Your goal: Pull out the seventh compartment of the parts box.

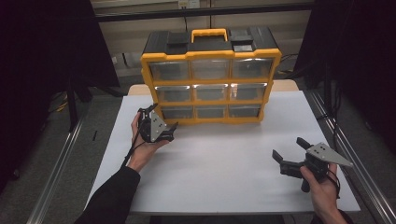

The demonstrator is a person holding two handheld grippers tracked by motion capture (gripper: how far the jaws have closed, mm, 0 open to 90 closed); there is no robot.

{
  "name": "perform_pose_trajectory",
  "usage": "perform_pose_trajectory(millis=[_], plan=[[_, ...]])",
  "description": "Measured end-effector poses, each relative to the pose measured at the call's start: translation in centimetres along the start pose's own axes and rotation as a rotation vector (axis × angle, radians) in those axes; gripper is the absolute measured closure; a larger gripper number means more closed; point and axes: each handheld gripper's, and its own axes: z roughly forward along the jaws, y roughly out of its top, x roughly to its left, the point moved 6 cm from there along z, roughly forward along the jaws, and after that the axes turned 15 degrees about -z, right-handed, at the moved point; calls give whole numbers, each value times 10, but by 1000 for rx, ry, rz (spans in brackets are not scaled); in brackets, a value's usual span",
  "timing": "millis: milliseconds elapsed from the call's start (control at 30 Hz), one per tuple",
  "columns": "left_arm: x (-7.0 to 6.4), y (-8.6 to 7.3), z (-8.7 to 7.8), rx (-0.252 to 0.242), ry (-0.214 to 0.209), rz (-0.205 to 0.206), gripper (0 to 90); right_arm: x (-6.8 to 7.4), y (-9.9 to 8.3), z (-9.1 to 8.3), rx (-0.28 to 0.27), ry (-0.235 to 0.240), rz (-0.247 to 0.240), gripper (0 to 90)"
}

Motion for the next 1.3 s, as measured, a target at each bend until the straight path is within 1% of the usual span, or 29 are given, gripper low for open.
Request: perform_pose_trajectory(millis=[67, 167, 200, 300, 333, 367, 400, 433, 467, 500, 567, 600, 667, 700, 767, 800, 867, 900, 933, 967, 1033, 1067, 1100, 1133, 1167, 1200, 1233, 1267, 1300], plan=[[1, -2, 4, 15, 10, 63, 57, 0, 0, 0, -1, -1, 0, 3], [6, -1, 7, 16, 34, 115, 56, -1, 0, 0, -4, -2, 3, 3], [7, -1, 8, 12, 49, 118, 56, 0, 0, 0, -3, -1, 3, 3], [8, 3, 11, -16, 76, 195, 61, 0, 0, 0, -2, 0, 0, 3], [8, 3, 11, -7, 76, 232, 65, 0, 0, 0, -2, 1, 0, 3], [9, 4, 11, -23, 100, 255, 69, 0, 0, 0, -2, 1, 0, 3], [8, 4, 12, -23, 97, 278, 76, 0, 0, 0, -3, 1, 0, 3], [7, 3, 13, -14, 101, 286, 79, 0, 0, 0, -2, 1, 0, 3], [7, 5, 14, -34, 114, 326, 87, 0, 0, 0, -2, 2, 2, 3], [6, 3, 15, -17, 110, 353, 101, 0, 0, 0, -2, 1, 0, 3], [5, 1, 15, -7, 120, 359, 105, 0, 0, 0, -3, 2, 1, 3], [3, 0, 16, -7, 140, 393, 108, 0, 0, 0, -3, 3, 2, 3], [1, -1, 17, 2, 157, 456, 118, 0, 0, 0, -3, 2, 0, 3], [0, -1, 18, -6, 165, 508, 128, 0, 0, 0, -4, 2, -2, 4], [-2, -5, 18, 16, 164, 506, 147, 0, 1, 0, -5, 2, 1, 3], [-1, -5, 17, 28, 178, 525, 153, 0, 1, 0, -6, 3, -2, 3], [-2, -7, 18, 25, 183, 537, 158, 1, 1, 0, -4, 7, -1, 3], [-2, -7, 18, 31, 188, 566, 169, 1, 1, 0, -4, 6, 0, 3], [-2, -9, 19, 25, 192, 573, 180, 1, 1, 0, -4, 8, 0, 3], [-3, -11, 20, 28, 196, 600, 188, 1, 1, 0, -6, 9, -1, 3], [-3, -13, 19, 42, 193, 607, 208, 1, 1, -1, -6, 9, -1, 3], [-3, -14, 19, 57, 199, 631, 208, 1, 1, -1, -6, 9, -1, 3], [0, -14, 14, 144, 242, 762, 234, 1, 1, 0, -6, 9, -1, 3], [-1, -14, 15, 131, 241, 788, 247, 1, 1, 0, -6, 8, -3, 3], [-1, -14, 15, 131, 241, 788, 267, 1, 1, 0, -6, 8, -3, 3], [-3, -18, 15, 144, 240, 818, 282, 1, 1, 0, -6, 10, -4, 3], [-4, -17, 16, 132, 246, 843, 284, 1, 1, 0, -8, 8, -4, 3], [-6, -18, 16, 146, 250, 847, 289, 1, 1, 0, -5, 9, -3, 3], [-6, -20, 18, 165, 235, 855, 298, 1, 1, 0, -6, 9, -4, 3]])
